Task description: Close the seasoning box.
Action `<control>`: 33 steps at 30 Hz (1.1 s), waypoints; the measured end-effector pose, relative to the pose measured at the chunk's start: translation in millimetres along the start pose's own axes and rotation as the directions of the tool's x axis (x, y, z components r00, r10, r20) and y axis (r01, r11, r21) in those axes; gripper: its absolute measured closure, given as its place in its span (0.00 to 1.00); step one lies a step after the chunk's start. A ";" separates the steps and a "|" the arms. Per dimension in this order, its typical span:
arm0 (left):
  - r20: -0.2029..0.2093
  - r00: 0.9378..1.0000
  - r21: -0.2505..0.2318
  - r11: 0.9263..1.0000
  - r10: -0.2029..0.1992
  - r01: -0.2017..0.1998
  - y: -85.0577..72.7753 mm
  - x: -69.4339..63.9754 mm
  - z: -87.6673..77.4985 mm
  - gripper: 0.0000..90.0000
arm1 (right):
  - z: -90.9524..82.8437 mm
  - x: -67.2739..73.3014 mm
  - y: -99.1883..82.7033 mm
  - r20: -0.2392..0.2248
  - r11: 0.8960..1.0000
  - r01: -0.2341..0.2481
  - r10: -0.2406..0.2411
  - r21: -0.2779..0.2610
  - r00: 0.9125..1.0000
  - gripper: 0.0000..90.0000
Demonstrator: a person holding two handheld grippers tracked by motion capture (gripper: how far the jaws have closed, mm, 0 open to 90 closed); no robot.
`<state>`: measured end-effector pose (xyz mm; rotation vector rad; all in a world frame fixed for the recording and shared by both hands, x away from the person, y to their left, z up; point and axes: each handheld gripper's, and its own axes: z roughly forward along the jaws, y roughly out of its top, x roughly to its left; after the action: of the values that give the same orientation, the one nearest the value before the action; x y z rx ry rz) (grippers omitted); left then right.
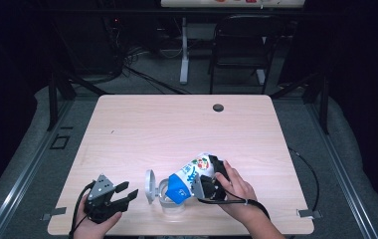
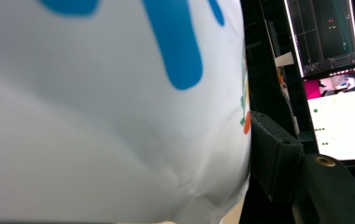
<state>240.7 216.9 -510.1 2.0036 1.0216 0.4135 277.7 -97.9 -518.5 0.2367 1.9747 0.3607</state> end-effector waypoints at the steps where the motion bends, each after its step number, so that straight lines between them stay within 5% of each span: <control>1: 0.000 1.000 0.000 1.000 -0.002 0.002 -0.1 -0.8 0.6 0.61 | 0.0 0.1 0.2 0.002 1.000 0.009 -0.009 -0.001 1.000 0.48; 33: 0.009 1.000 0.017 1.000 0.024 -0.024 -1.0 -6.0 5.5 0.60 | -2.8 -3.2 6.3 0.077 0.994 0.108 -0.109 0.023 0.991 0.48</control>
<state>239.7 209.6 -513.8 2.0331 0.9999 0.4099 276.5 -93.4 -512.4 0.1524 1.9056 0.2583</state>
